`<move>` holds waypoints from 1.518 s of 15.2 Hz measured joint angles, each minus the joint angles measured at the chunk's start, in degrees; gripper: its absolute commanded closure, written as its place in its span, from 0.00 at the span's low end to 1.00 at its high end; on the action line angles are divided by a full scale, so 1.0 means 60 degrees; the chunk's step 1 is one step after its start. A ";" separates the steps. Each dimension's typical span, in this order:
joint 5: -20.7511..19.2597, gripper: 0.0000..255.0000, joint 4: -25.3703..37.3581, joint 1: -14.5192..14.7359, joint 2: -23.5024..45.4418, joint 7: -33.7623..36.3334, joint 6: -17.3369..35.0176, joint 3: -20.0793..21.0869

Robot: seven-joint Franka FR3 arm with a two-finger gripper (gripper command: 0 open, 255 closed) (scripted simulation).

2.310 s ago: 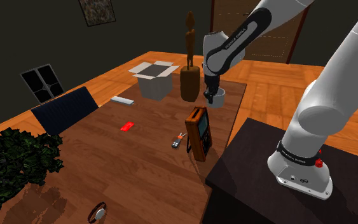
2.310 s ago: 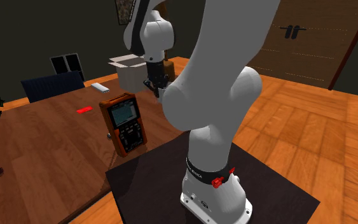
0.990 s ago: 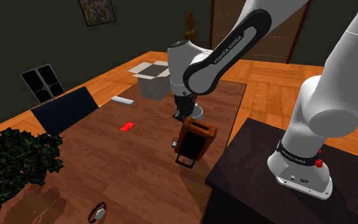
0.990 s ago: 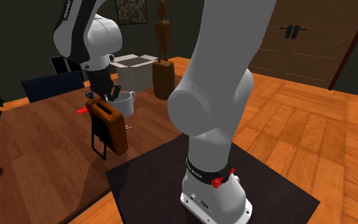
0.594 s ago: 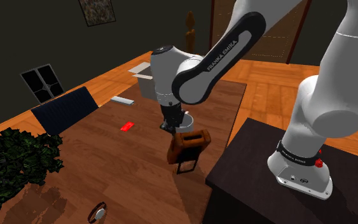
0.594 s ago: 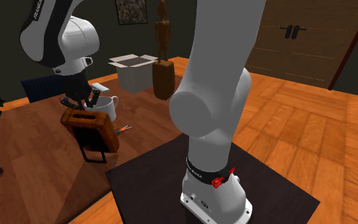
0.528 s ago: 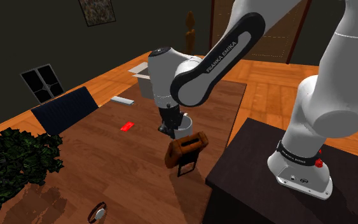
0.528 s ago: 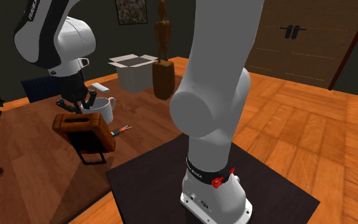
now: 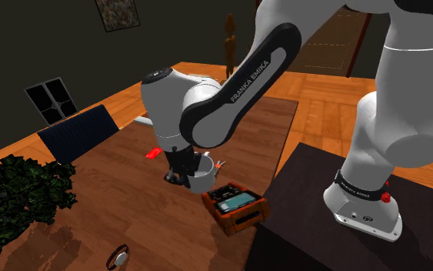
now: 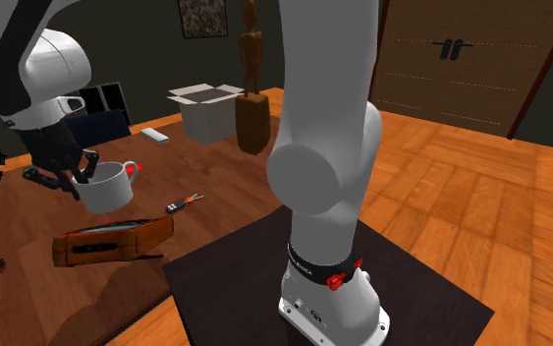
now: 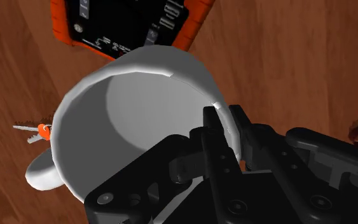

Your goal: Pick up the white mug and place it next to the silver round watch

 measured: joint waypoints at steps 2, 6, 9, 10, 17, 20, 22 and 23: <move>-0.0171 1.00 0.0664 0.0286 0.0465 0.0482 -0.0249 0.0128; -0.0510 1.00 0.1958 0.0842 0.1405 0.1284 -0.0694 0.0270; -0.0742 1.00 0.2742 0.1185 0.2060 0.1704 -0.0878 0.0288; -0.0788 1.00 0.2774 0.1225 0.2173 0.1761 -0.0809 0.0276; -0.1083 1.00 0.2730 0.1359 0.2844 0.1973 -0.0135 0.0127; -0.1186 1.00 0.2639 0.1400 0.3050 0.2049 0.0153 0.0068; -0.1265 1.00 0.2659 0.1437 0.3244 0.2096 0.0317 0.0018; -0.1300 1.00 0.2616 0.1445 0.3310 0.2116 0.0424 -0.0005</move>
